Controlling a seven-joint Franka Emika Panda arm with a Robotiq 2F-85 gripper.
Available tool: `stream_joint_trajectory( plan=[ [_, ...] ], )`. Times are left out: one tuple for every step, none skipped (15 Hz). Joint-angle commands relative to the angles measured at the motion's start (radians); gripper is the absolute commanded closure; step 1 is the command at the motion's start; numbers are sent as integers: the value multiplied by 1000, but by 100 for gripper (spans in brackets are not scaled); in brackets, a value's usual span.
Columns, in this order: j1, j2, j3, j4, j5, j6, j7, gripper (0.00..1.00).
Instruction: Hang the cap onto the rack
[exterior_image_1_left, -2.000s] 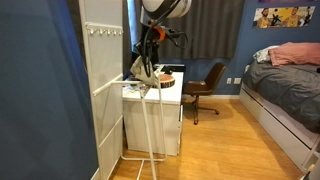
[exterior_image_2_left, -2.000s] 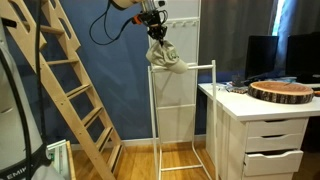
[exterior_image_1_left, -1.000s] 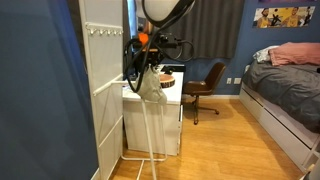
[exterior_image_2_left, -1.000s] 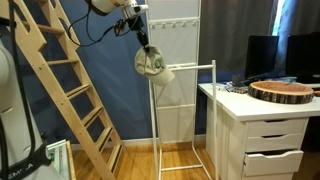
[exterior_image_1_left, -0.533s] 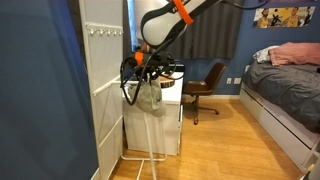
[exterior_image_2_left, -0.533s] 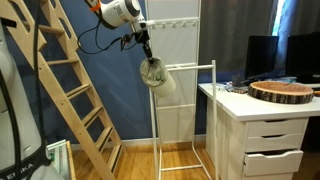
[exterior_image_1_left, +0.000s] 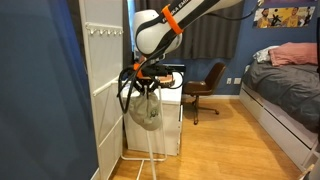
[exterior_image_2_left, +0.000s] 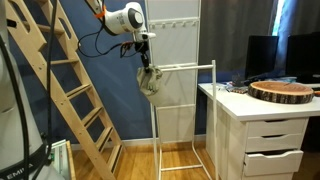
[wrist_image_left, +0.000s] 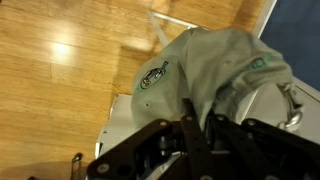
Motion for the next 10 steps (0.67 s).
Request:
stream_joint_trajectory(
  plan=[
    [14, -28, -28, -14, 47, 11, -21, 97],
    [12, -38, -32, -20, 59, -5, -21, 97],
    [10, -53, -37, -32, 63, -14, -16, 97],
    [8, -63, -41, -42, 70, -22, -11, 97],
    [6, -77, -46, -59, 76, -29, -8, 97],
    [4, -89, -50, -72, 79, -37, -4, 97],
    [2, -103, -53, -90, 89, -37, -4, 97],
    [0, -116, -56, -108, 96, -36, -2, 97],
    [-2, -126, -58, -125, 104, -32, -1, 97],
    [-3, -133, -60, -139, 110, -30, 1, 97]
  ],
)
